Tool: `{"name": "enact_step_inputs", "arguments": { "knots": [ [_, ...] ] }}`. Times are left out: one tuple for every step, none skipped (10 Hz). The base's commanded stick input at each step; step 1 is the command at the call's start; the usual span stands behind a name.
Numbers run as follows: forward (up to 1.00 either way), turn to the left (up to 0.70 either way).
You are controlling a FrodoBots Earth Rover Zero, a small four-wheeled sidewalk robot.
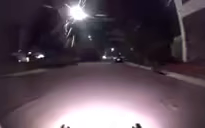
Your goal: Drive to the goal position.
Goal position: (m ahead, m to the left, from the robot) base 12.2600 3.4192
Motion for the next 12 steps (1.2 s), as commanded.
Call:
{"name": "enact_step_inputs", "arguments": {
  "knots": [
    [0.85, 0.00],
    [0.85, 0.00],
    [0.85, 0.00],
    [0.85, 0.00],
    [0.85, 0.00],
    [0.85, 0.00],
    [0.85, 0.00],
    [0.85, 0.00],
    [0.85, 0.00],
    [0.85, 0.00],
    [0.85, 0.00],
    [0.85, 0.00]
  ]
}}
